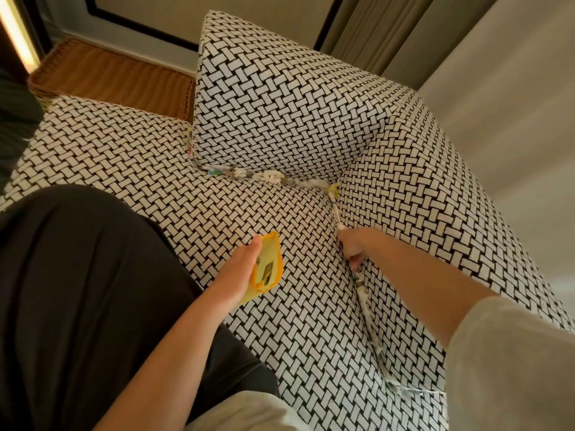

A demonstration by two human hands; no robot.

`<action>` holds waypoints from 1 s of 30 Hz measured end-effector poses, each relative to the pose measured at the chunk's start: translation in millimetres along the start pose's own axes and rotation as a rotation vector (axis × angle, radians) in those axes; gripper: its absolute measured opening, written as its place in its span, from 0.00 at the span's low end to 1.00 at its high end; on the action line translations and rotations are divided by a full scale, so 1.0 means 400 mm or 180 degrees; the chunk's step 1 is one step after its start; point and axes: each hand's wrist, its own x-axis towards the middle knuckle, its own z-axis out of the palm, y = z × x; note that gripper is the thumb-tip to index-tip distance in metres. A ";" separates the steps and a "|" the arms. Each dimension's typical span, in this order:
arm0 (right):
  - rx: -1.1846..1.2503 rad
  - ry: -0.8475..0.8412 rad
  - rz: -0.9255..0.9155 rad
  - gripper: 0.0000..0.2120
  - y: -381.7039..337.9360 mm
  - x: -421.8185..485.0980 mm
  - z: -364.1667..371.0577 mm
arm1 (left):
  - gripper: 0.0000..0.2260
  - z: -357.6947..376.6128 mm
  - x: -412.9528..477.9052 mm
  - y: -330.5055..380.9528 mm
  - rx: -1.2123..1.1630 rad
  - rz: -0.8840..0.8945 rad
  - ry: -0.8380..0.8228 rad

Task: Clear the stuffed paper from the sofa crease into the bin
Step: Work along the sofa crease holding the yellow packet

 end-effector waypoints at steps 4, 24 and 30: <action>0.0107 -0.0042 0.0125 0.33 -0.006 0.010 -0.001 | 0.26 -0.001 0.006 -0.003 0.0000 -0.0005 0.0001; 0.0586 0.0160 0.0423 0.23 -0.027 -0.006 0.010 | 0.27 -0.006 0.015 -0.015 0.0067 0.0022 -0.0044; 0.0466 0.0712 0.0419 0.21 -0.019 -0.003 0.022 | 0.27 -0.007 0.024 -0.018 0.0020 -0.0027 -0.0091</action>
